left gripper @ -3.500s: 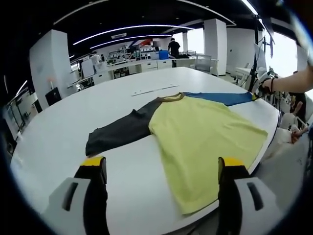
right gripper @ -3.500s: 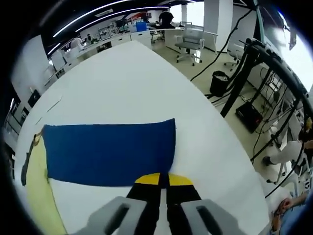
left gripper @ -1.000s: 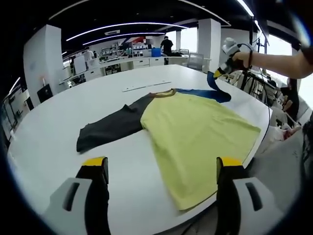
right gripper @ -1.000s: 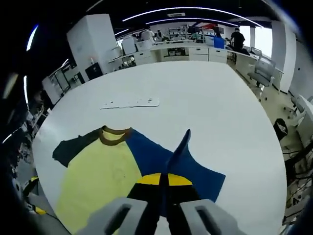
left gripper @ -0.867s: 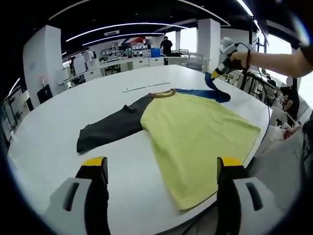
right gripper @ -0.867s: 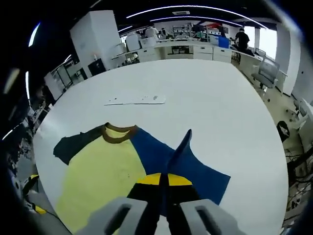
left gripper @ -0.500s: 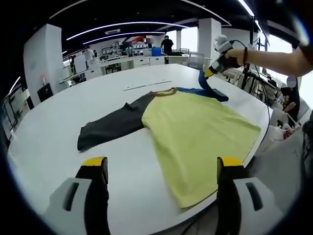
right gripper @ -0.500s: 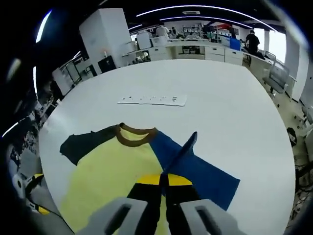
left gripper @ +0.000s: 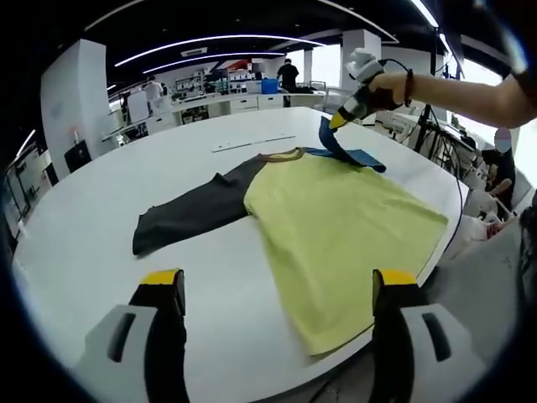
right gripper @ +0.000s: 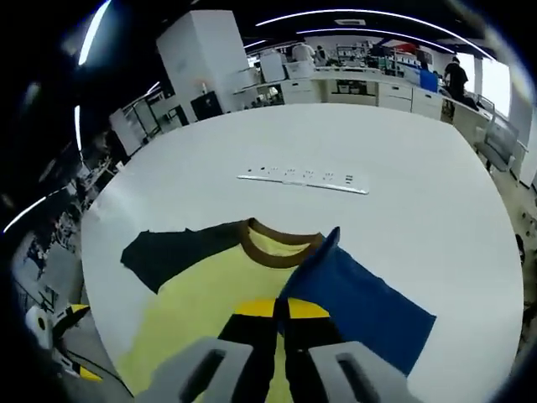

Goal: Fold the garment on the visible template until the final outline fits inside the template.

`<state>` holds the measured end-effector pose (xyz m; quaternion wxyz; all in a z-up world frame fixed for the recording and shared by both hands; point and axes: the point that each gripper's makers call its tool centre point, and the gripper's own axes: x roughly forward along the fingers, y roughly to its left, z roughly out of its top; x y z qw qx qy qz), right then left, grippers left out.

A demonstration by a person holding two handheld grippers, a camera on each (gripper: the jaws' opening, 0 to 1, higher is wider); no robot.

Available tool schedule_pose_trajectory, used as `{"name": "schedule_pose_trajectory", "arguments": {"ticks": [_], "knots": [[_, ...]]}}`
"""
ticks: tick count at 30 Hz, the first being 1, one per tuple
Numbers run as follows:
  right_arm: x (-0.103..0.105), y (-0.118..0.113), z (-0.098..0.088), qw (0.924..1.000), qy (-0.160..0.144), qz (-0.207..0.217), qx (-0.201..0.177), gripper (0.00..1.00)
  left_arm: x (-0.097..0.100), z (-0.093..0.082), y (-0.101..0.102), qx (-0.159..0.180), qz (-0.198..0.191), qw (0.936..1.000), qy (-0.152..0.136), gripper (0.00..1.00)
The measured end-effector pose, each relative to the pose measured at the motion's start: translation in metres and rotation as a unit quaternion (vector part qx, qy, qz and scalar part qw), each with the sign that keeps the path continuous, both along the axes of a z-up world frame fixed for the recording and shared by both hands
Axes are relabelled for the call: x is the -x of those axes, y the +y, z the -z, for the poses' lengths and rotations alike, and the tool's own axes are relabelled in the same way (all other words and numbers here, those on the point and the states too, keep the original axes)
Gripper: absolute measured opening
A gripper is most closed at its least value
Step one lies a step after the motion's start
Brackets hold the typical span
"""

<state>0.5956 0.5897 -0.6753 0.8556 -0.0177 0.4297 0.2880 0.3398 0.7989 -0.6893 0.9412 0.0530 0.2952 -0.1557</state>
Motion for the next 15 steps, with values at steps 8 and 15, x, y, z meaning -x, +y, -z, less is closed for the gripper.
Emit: {"name": "schedule_pose_trajectory", "arguments": {"ticks": [8, 15], "knots": [[0.003, 0.023, 0.001, 0.9998, 0.004, -0.019, -0.002, 0.00, 0.000, -0.001, -0.001, 0.000, 0.002, 1.0000, 0.000, 0.90], [0.004, 0.041, -0.002, 0.9992, 0.002, -0.041, 0.000, 0.00, 0.001, 0.000, -0.002, 0.002, 0.004, 1.0000, 0.002, 0.90]]}}
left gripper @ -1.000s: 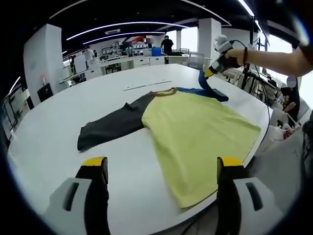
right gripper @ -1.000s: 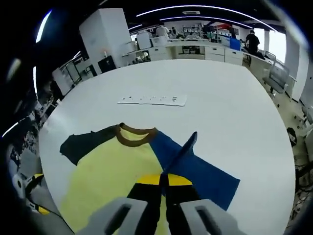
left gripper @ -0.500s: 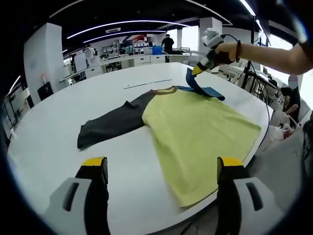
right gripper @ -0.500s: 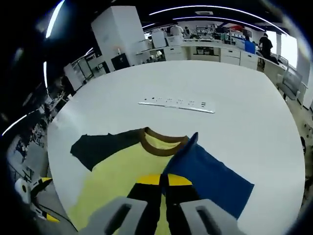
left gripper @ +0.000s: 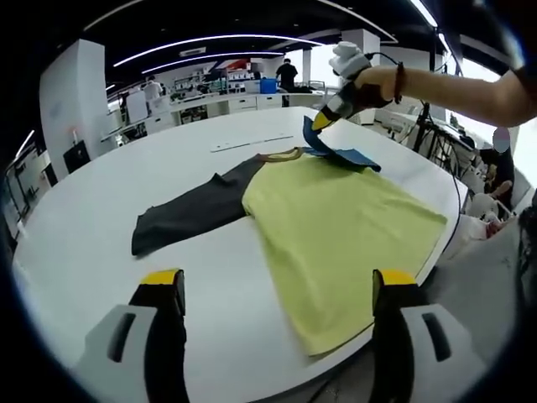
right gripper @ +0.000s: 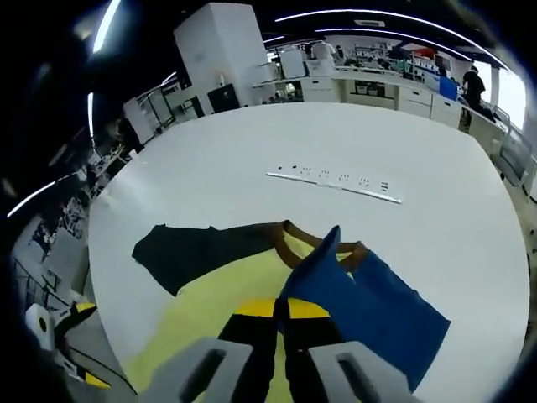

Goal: Fold the garment on the visible template until the final outline fits inside the template.

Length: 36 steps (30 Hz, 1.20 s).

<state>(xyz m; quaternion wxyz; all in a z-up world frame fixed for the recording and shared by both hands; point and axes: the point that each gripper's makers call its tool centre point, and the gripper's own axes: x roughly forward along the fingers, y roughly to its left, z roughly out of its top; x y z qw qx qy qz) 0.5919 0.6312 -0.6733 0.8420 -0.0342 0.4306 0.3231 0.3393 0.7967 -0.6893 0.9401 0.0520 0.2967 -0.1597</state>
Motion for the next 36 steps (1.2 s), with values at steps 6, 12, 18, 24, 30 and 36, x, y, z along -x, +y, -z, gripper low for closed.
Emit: {"name": "schedule_pose_trajectory", "arguments": {"ticks": [6, 12, 18, 24, 30, 36], "knots": [[0.004, 0.017, -0.005, 0.9997, -0.013, -0.022, 0.006, 0.00, -0.002, -0.002, -0.002, 0.004, 0.001, 1.0000, -0.005, 0.90], [0.007, 0.030, -0.005, 0.9987, -0.024, -0.041, 0.016, 0.00, -0.001, -0.002, -0.002, 0.000, 0.002, 1.0000, -0.005, 0.89], [0.011, 0.044, -0.008, 0.9982, -0.028, -0.052, 0.011, 0.00, -0.001, 0.000, 0.000, 0.001, -0.001, 1.0000, -0.003, 0.89], [0.014, 0.058, -0.013, 0.9976, -0.032, -0.062, 0.001, 0.00, 0.000, 0.002, 0.000, 0.001, -0.002, 1.0000, 0.001, 0.89], [0.020, 0.072, -0.017, 0.9964, -0.037, -0.076, -0.003, 0.00, -0.001, 0.003, 0.000, 0.003, -0.004, 1.0000, 0.001, 0.89], [0.031, 0.085, -0.015, 0.9948, -0.037, -0.095, -0.007, 0.00, 0.000, 0.004, 0.001, 0.003, -0.004, 1.0000, 0.003, 0.89]]}}
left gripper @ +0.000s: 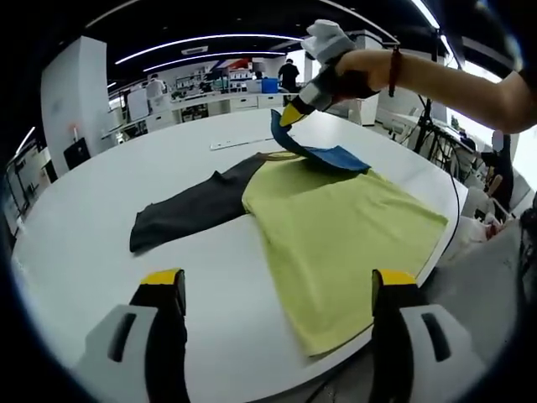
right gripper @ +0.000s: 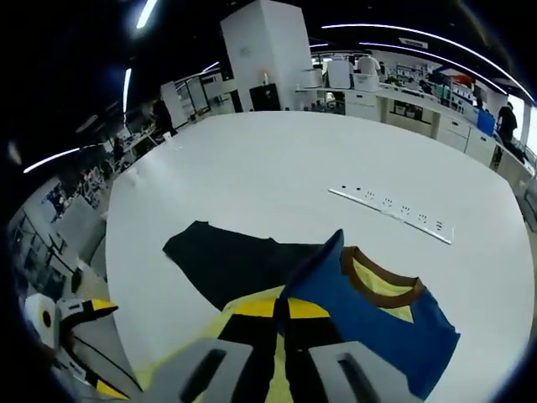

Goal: Fold the garment on the visible template until the final outline fits inside the template.

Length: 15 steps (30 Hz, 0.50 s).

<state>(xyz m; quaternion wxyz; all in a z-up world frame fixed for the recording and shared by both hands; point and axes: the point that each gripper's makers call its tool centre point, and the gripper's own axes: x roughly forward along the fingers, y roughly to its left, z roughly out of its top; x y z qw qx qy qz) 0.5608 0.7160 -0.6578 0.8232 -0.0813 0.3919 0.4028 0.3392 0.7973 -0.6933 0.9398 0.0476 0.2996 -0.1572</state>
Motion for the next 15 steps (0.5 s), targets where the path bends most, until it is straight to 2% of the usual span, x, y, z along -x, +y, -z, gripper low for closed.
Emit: {"name": "schedule_pose_trajectory", "arguments": {"ticks": [10, 15], "knots": [[0.023, 0.015, 0.017, 0.9987, 0.010, -0.048, 0.015, 0.00, 0.002, 0.001, 0.002, 0.001, -0.006, 1.0000, 0.002, 0.89], [0.028, 0.019, 0.028, 0.9980, 0.015, -0.056, 0.023, 0.00, 0.003, 0.003, 0.002, 0.002, -0.007, 1.0000, 0.003, 0.89]]}}
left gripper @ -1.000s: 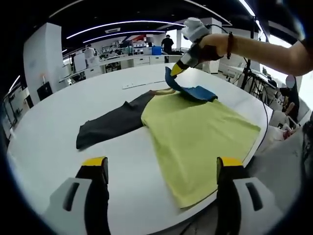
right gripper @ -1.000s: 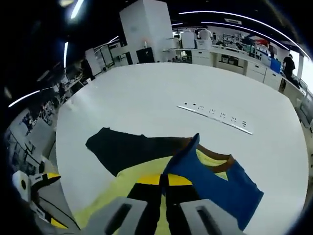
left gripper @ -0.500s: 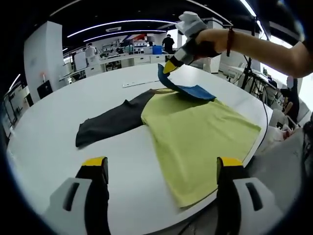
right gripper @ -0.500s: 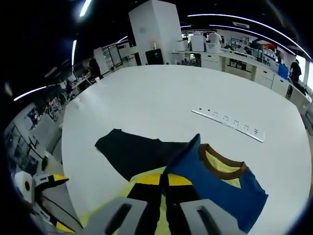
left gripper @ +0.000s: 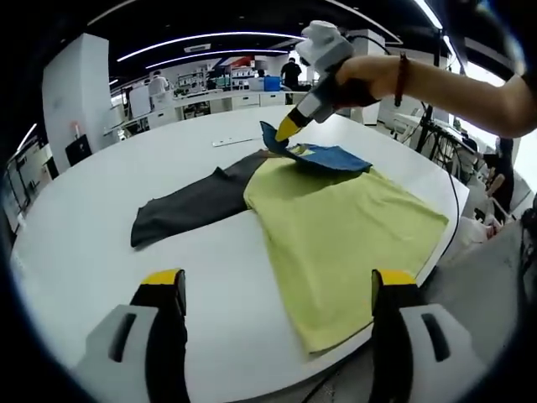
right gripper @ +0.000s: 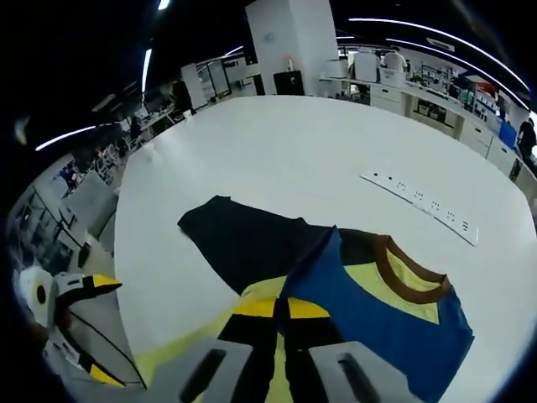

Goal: Fold the garment on the visible template until the final outline fits inside the template.

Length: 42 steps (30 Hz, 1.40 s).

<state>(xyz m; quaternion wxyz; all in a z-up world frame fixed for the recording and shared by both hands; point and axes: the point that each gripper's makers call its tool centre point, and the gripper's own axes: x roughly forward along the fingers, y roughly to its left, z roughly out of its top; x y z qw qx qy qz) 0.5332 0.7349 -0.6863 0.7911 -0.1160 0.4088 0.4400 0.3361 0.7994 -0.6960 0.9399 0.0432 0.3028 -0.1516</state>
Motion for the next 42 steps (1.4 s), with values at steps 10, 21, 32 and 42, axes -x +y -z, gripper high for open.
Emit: {"name": "schedule_pose_trajectory", "arguments": {"ticks": [10, 21, 32, 42], "knots": [[0.011, 0.011, 0.035, 0.9989, 0.041, 0.012, -0.020, 0.00, 0.003, 0.000, 0.003, 0.002, -0.006, 1.0000, 0.000, 0.89], [0.003, -0.008, 0.036, 0.9996, 0.016, 0.020, -0.010, 0.21, 0.004, -0.002, 0.004, -0.001, -0.010, 1.0000, -0.003, 0.89], [-0.020, -0.077, 0.026, 0.9979, -0.038, 0.053, 0.009, 0.54, 0.000, -0.008, 0.010, -0.008, -0.024, 0.9996, -0.015, 0.99], [-0.024, -0.139, 0.020, 0.9953, -0.059, 0.077, 0.005, 0.62, -0.003, -0.012, 0.010, -0.008, -0.023, 0.9995, -0.021, 0.99]]}}
